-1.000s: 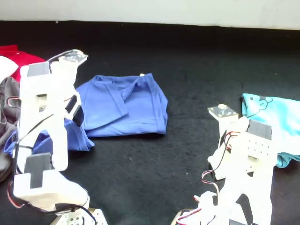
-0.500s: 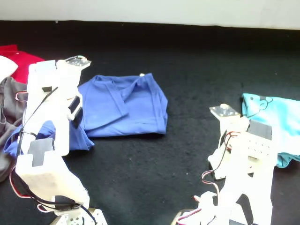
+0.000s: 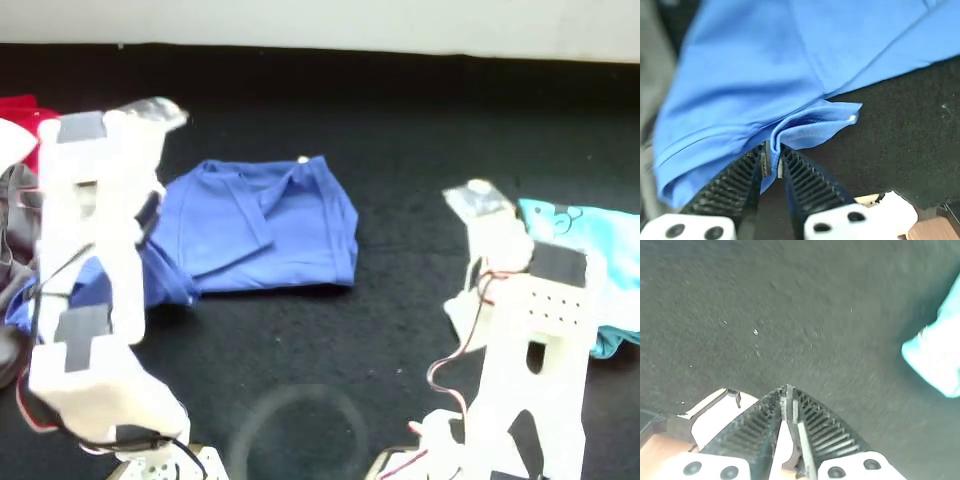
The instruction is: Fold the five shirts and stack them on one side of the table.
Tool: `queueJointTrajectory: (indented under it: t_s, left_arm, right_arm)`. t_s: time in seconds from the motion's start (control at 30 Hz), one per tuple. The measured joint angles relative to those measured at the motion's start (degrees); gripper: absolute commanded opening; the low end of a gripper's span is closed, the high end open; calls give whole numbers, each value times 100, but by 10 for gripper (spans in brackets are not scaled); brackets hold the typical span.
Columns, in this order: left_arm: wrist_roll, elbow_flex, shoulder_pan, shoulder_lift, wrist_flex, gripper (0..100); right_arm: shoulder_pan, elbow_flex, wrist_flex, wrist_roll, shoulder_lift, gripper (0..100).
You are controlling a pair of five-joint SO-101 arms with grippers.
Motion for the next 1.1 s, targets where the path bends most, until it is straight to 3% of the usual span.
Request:
queueJointTrajectory:
  t_s: [0.2,0.37,0.47,0.67,1.1]
  left_arm:
    - [237,-70,-993,-1160,114,7]
    - [246,563,-1477,-1925,114,7]
    - [246,1029,-1582,-2435,114,7]
    - [246,1960,-1582,-3376,62,7]
    - [246,3209,-1881,-4413,-220,7]
  right_arm:
    - [-782,-1020,-545,-211,1275,9]
    - [-1442,-2444,-589,-325,3051,9]
    - [-1741,-3464,-589,-325,4088,19]
    - [-2198,-5468,-527,-325,5864,199]
    - [-2690,-9160,-519,-325,8791,202]
